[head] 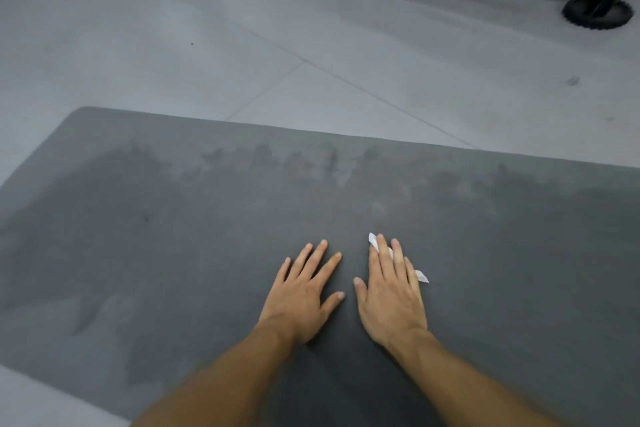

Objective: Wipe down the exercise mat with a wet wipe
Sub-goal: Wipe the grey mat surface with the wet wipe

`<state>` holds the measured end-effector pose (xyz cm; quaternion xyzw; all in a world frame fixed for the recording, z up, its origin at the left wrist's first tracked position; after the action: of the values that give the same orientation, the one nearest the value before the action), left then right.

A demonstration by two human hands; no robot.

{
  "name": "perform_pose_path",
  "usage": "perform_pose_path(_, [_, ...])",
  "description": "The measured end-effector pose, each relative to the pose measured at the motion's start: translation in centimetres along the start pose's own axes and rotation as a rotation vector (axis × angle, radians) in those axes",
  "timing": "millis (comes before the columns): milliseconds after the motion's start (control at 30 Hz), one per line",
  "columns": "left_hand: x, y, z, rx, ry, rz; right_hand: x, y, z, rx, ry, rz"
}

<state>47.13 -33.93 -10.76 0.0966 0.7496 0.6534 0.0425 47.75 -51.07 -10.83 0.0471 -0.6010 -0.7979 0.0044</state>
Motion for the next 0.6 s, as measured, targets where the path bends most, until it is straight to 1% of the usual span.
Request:
perform_pose_path(100, [2.0, 0.3, 1.9, -0.007, 0.066, -0.009, 0.1, -0.8, 3.6, -0.071, 0.098, 0.006])
perform_pose_path(167, [3.2, 0.4, 3.1, -0.006, 0.109, -0.012, 0.3, -1.4, 4.7, -0.082, 0.159, 0.024])
perform_pose_path(300, [4.7, 0.8, 4.8, 0.016, 0.145, -0.014, 0.3, -1.2, 3.7, -0.071, 0.301, 0.026])
perform_pose_path(367, [4.9, 1.0, 5.0, 0.037, 0.154, -0.023, 0.2, -0.7, 3.1, -0.113, 0.348, 0.059])
perform_pose_path(400, [4.9, 1.0, 4.9, 0.054, 0.168, -0.034, 0.0, -0.5, 3.2, -0.182, 0.315, 0.077])
perform_pose_path(467, [4.7, 1.1, 4.1, 0.131, 0.216, -0.089, -0.2, 0.0, 4.1, -0.404, 0.136, 0.11])
perform_pose_path(533, [4.3, 1.7, 3.0, 0.268, 0.257, -0.173, -0.4, 0.3, 5.8, -0.68, -0.079, 0.168])
perform_pose_path(600, [3.5, 2.5, 1.7, 0.464, 0.264, -0.233, -0.7, 0.7, 7.7, -0.931, -0.25, 0.214])
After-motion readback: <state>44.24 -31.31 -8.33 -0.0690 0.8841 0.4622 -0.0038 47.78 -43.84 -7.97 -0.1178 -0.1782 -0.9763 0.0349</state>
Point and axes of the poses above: each hand's wrist, its own x-axis away from the middle knuckle, its own y-axis out of the back of the hand, z = x × y, the point moved 4 cm from there along -x, towards the middle knuckle, and after that the axes turned 15 degrees about -z, right-handed, at the moved point
